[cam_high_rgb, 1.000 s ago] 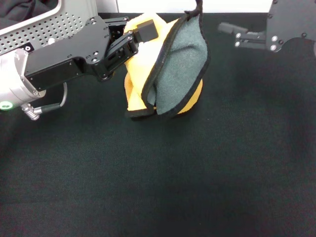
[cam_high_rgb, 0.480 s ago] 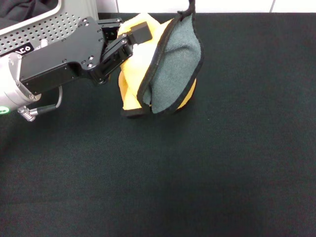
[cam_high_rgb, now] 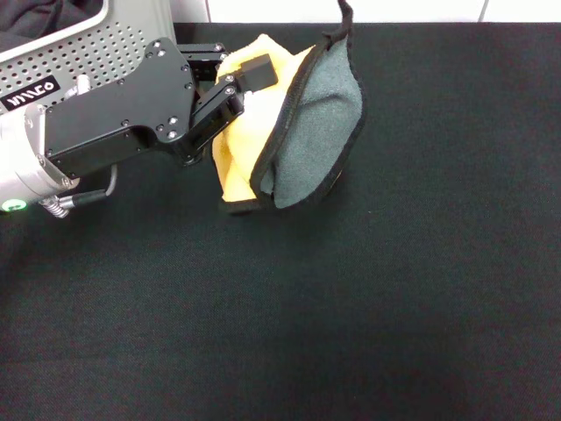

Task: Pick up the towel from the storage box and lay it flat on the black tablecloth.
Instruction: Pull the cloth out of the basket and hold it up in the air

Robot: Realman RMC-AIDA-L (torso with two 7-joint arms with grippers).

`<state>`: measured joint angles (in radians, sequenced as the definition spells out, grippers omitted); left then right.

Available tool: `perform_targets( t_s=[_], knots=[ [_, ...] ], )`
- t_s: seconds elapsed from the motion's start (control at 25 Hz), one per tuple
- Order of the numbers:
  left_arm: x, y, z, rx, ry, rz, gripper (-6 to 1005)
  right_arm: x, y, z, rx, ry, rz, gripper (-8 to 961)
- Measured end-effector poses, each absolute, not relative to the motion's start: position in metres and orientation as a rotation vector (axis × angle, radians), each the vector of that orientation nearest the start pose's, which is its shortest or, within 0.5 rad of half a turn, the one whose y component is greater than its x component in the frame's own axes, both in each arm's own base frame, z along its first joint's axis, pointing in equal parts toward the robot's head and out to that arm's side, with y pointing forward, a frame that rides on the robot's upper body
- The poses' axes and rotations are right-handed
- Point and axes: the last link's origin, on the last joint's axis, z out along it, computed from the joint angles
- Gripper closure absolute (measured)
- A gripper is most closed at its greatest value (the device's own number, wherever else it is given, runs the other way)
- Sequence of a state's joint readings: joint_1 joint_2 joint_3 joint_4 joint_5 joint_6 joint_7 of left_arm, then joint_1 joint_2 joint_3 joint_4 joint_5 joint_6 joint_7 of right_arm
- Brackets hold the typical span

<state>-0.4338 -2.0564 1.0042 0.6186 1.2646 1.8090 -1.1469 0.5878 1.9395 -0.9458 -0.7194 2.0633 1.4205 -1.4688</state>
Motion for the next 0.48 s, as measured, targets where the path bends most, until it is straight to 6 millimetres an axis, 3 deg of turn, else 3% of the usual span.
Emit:
perform_targets(
  t_s=[0.2, 0.48],
  knots=[
    [-0.204, 0.3, 0.027, -2.496, -0.117, -1.464, 942, 0.173, 0.401, 0.079, -2.183, 0.848, 1.648, 127],
    [-0.199, 0.299, 0.02, -2.504, -0.061, -1.454, 942, 0.162, 0.398, 0.04, -2.237, 0.972, 1.706, 127]
  ],
)
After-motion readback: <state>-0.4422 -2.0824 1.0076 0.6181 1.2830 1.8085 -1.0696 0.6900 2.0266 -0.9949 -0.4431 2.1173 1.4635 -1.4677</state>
